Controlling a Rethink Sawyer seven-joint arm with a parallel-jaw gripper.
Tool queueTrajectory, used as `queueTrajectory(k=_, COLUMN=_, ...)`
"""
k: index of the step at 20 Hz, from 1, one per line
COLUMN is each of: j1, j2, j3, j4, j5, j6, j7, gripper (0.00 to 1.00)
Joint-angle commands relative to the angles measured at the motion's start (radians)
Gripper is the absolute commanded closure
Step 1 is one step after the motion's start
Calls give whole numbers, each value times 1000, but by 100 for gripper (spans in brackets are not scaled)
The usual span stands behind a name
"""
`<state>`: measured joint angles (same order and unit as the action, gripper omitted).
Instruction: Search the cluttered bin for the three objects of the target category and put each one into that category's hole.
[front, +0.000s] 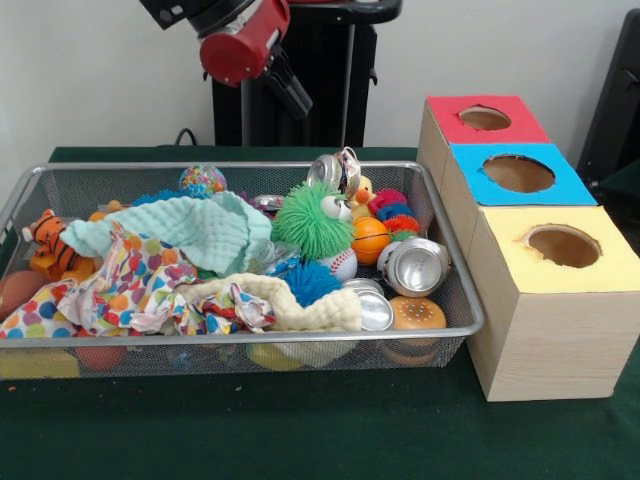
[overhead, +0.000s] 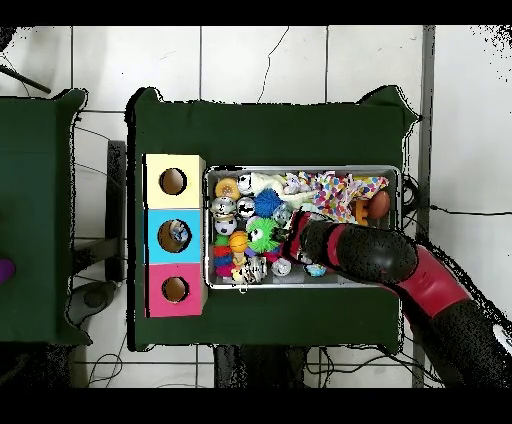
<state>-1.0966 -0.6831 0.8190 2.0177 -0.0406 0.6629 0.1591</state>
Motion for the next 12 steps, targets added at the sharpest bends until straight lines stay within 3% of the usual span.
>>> queueTrajectory(k=1, j1=1, j2=112, j3=-78, j4=-80, j5=-32, j6=-61, j7=169, gripper=100)
queueTrajectory(k=12, j1=-30, j2=205, j3=-81, j4=-106, j5=-64, j6=-83, j7=124, gripper=100)
